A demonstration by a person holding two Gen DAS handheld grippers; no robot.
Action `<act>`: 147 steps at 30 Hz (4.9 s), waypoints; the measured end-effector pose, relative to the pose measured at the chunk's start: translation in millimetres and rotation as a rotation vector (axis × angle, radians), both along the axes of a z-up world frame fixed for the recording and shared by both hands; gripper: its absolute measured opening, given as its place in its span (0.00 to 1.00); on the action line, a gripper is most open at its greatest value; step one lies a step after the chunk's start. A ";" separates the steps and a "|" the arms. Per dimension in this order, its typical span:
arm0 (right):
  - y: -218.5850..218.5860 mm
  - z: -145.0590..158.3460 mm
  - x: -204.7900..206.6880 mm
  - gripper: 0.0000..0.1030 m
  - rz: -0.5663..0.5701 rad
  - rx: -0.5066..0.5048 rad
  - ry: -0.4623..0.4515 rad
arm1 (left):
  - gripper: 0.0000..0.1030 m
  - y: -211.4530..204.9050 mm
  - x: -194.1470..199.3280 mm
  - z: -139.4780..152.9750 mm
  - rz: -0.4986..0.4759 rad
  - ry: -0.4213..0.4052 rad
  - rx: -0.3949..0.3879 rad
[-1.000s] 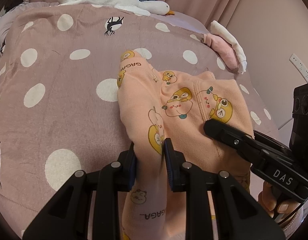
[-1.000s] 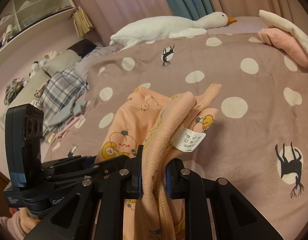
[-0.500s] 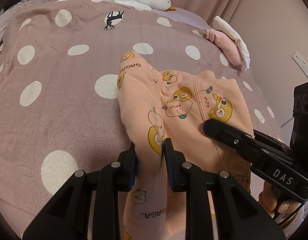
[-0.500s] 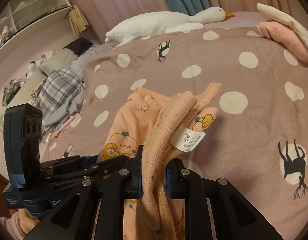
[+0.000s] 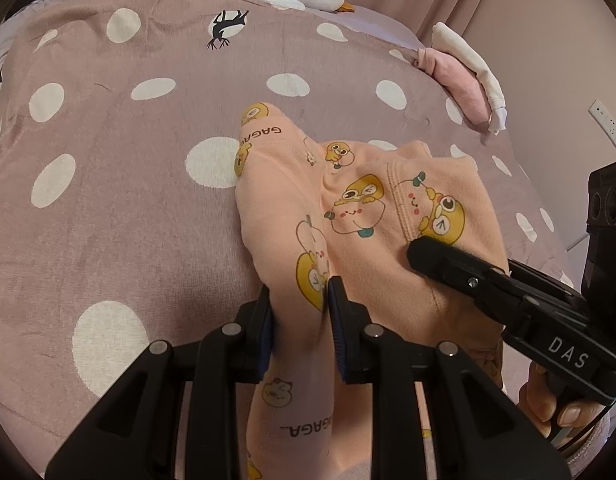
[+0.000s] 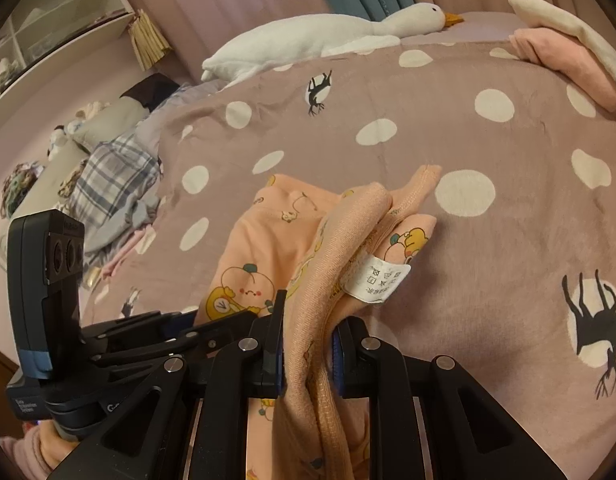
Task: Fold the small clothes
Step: 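Hold the folded end with both grippers and carry it over the shirt, then lower the held end onto the shirt with both grippers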
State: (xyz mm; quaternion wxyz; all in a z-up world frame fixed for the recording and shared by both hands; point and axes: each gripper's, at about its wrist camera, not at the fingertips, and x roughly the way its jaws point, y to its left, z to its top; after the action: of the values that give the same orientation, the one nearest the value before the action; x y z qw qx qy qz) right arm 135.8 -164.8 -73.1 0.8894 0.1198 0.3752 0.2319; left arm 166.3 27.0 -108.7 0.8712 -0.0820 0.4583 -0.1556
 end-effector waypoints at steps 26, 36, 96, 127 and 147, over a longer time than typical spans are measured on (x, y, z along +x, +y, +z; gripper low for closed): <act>-14.0 -17.5 14.3 0.19 -0.053 0.014 0.093 | 0.24 4.9 9.3 -16.7 0.017 0.039 0.027; -17.8 -22.9 16.8 0.19 -0.070 0.012 0.115 | 0.27 5.1 11.7 -18.0 0.018 0.042 0.037; -22.0 -33.2 22.1 0.19 -0.108 0.007 0.156 | 0.34 9.5 14.3 -23.1 0.021 0.054 0.077; -21.1 -35.1 23.3 0.25 -0.129 0.002 0.172 | 0.50 12.1 13.4 -24.1 0.048 0.064 0.101; -24.9 -37.3 23.9 0.33 -0.145 0.008 0.183 | 0.57 15.2 11.8 -25.3 0.056 0.070 0.099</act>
State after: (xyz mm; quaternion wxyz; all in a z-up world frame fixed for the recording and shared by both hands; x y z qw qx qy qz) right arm 159.7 -189.7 -110.5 0.8655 0.1706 0.4442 0.1567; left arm 178.1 42.2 -134.0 0.8616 -0.0570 0.4933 -0.1050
